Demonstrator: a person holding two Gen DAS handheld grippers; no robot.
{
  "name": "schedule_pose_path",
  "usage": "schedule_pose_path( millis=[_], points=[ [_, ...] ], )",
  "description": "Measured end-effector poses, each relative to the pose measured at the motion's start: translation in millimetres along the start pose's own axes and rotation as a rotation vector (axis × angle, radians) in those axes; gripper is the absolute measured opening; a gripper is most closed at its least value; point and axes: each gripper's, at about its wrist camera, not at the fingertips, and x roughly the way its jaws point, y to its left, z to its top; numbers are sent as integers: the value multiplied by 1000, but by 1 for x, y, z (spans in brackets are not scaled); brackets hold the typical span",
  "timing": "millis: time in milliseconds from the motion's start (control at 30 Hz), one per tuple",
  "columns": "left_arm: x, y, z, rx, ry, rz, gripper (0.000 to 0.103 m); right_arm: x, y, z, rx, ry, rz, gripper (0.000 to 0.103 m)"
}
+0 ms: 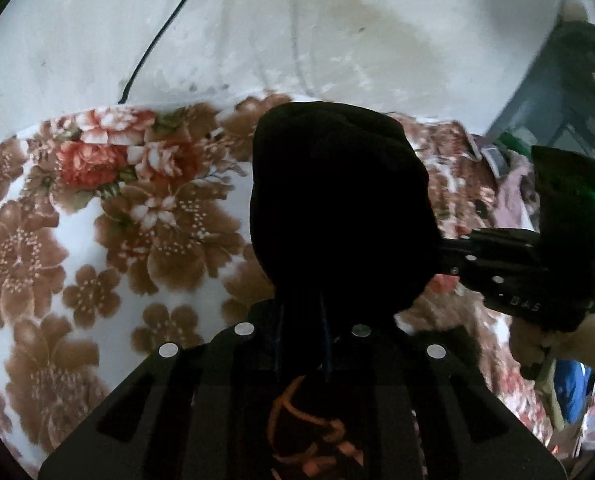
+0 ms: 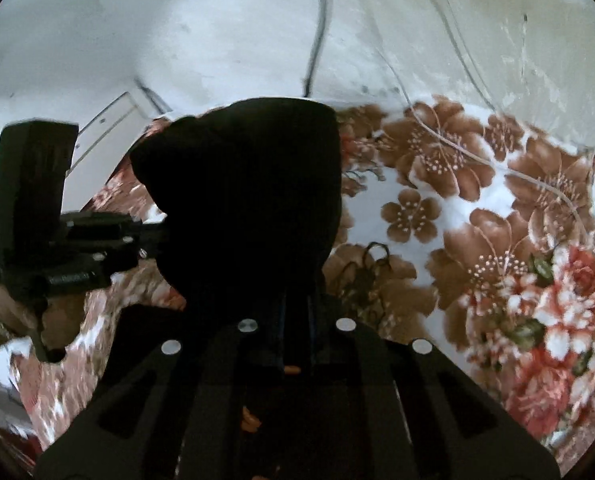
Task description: Fold large clothes
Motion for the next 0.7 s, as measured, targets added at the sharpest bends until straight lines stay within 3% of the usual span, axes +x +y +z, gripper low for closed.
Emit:
schedule_pose_path(
  millis=[200,333,500,700],
  points=[
    [-40,-36,-44,-1,3,-20,13,-39,17,-38,95,3,54,8],
    [-65,-57,-81,1,-2,-16,13,-63,38,-72,91,11,61,8],
    [-86,-77,-143,-9,-2,-5,13,-84,65,-123,24,37,52,8],
    [-80,-83,-229,-44,62,38,13,-74,69,-204,75,142,69,8]
  ],
)
